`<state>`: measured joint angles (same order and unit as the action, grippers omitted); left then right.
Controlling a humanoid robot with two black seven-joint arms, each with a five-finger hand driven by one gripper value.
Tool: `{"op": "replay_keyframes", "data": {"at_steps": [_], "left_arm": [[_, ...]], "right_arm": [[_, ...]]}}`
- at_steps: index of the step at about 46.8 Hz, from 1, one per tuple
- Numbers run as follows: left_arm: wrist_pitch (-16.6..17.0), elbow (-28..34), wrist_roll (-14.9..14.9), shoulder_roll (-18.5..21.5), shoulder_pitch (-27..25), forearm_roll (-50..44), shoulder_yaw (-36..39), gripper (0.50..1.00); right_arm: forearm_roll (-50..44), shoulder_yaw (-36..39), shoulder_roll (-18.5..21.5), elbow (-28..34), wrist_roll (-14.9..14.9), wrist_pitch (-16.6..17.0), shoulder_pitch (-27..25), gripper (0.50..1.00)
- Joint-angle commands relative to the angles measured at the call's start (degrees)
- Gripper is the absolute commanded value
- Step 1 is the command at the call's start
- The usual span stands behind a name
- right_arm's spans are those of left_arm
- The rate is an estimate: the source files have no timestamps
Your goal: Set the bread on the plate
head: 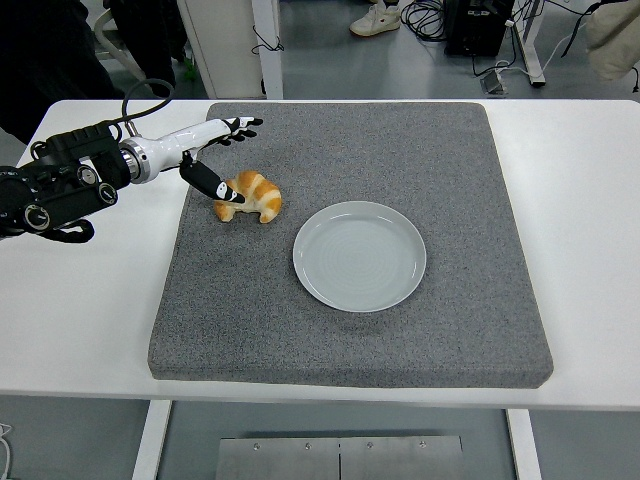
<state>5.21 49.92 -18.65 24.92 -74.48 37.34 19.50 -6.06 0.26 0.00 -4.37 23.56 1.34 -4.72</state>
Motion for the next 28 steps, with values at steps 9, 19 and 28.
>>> {"op": "replay_keyframes", "data": {"at_steps": [9, 19, 28], "left_arm": [[1.91, -0.09, -0.51, -1.02, 2.14, 0.10, 0.01, 0.958], [3.40, -1.76, -2.53, -2.68, 3.81, 0.10, -0.08, 0.957], [5.34, -5.62, -4.20, -5.23, 5.75, 0.01, -0.08, 0.942]], "right_arm": [[0.00, 0.00, 0.00, 0.06, -0.01, -0.02, -0.11, 1.000], [0.00, 0.00, 0.00, 0.24, -0.01, -0.02, -0.29, 1.000], [0.00, 0.00, 0.00, 0.32, -0.01, -0.02, -0.29, 1.000]]}}
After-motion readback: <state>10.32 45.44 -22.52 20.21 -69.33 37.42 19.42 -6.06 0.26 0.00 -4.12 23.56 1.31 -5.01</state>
